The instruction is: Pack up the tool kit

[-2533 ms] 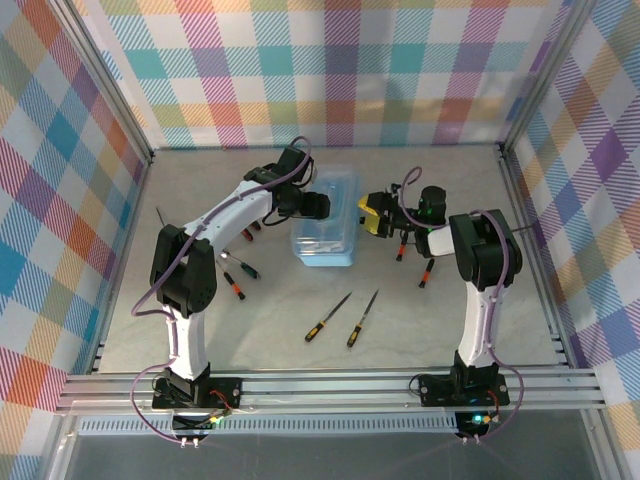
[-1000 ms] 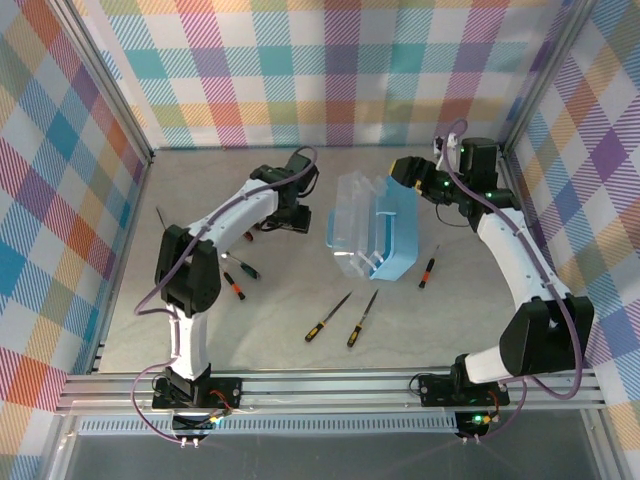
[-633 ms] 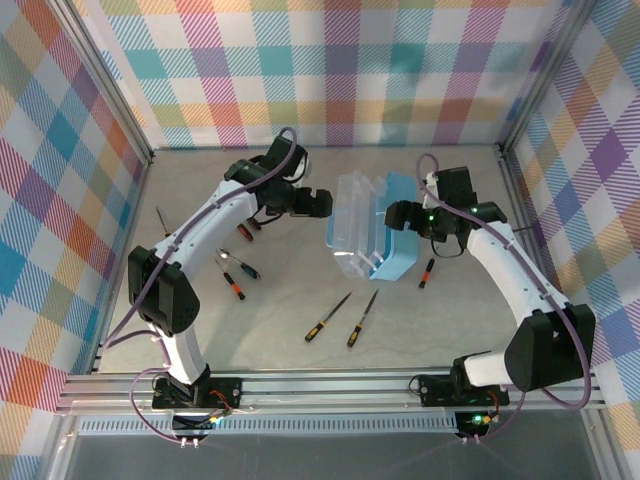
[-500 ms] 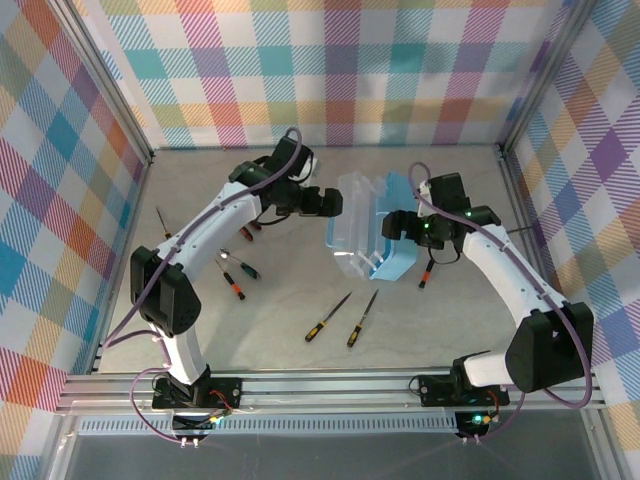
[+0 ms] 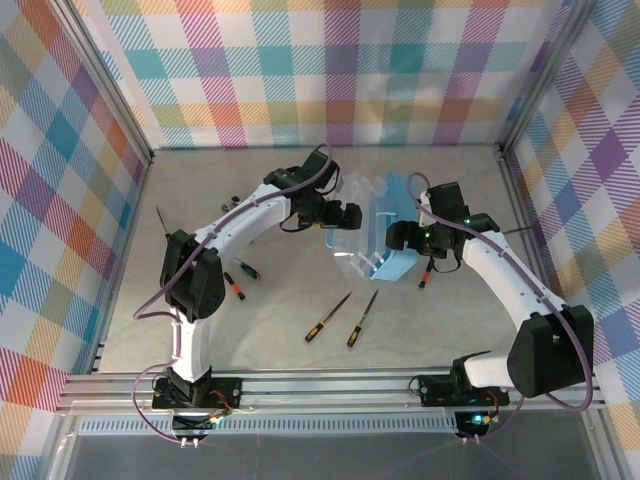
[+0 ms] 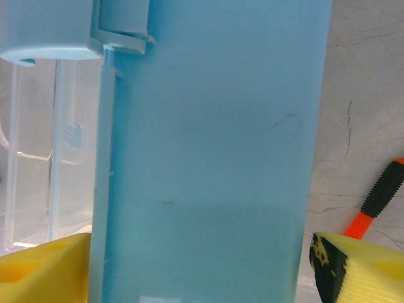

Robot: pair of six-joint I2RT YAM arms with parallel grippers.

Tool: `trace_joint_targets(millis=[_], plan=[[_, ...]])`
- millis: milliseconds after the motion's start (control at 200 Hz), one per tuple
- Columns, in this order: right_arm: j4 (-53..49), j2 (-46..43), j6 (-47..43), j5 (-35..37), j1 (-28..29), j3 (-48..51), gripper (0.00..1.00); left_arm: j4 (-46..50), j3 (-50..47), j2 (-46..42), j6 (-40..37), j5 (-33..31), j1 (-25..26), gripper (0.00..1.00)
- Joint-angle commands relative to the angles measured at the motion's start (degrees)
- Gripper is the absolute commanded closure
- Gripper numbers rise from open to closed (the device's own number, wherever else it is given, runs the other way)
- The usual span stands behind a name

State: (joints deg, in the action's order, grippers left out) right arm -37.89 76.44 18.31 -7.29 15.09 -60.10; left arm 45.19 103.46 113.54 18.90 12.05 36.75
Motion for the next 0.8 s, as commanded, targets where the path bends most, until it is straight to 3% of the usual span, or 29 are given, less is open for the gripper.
trace_joint_targets(millis=[0,100,455,795], plan=[[0.79,1.54,-0.81,-0.18,0.31,0.39,0.16,-0.99,1.3,0.74,1.31,1.27,0.86,0.0],[1.92,1.66,-0.11,-0.53,0.29,0.99,0.21,-1.07,0.98,1.11,1.19,1.11,1.04,0.02],[5.92,-1.11,1.77,-2.88,0.33,2.8,0.37,-2.17,-4.36,-2.79,-1.48,-0.97,0.07,0.28],[10.74,2.08,6.24,-7.23,3.31,-0.01,0.41,-6.53,-13.82,-12.29,-2.47,1.05,-6.95,0.26]])
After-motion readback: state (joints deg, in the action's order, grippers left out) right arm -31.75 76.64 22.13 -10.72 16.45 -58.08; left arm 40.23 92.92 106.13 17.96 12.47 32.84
